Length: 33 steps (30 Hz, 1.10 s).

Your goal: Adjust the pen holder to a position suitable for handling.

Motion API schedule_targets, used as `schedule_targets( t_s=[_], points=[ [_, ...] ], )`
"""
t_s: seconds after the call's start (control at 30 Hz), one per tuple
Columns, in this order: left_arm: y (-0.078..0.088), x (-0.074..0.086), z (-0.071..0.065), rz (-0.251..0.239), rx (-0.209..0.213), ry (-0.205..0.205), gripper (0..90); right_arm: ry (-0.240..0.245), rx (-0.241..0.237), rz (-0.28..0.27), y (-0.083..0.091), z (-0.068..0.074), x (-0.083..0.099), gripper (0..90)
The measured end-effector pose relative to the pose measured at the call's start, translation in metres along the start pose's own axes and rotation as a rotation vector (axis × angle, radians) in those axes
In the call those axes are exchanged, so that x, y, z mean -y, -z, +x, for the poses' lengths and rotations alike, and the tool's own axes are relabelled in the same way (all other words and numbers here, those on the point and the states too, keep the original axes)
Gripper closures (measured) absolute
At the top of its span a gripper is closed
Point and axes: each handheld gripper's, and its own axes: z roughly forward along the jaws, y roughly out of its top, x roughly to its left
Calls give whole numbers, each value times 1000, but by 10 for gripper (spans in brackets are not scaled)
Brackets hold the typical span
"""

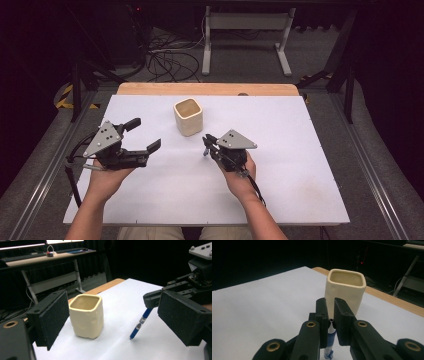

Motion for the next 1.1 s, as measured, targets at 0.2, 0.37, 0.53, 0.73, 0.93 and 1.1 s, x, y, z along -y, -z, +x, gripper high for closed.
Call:
schedule_targets(
  t_s=[0.2,0.37,0.53,0.73,0.93,1.1],
  points=[
    [-15,9,-9,24,28,-20,118,-1,-5,-10,-2,-1,-1,824],
    [-27,17,-15,44,54,-19,118,-2,-7,-20,-1,-2,-1,824],
    [-37,24,-21,62,81,-27,122,-3,-7,-24,0,-2,-1,824],
    [-47,31,-28,73,109,-25,126,-3,-11,-28,1,-1,-2,825],
    [-58,38,-33,82,130,-16,137,-5,-14,-31,2,-1,-2,825],
    [-65,43,-38,96,146,-11,143,-5,-17,-33,3,0,-2,824]
  ],
)
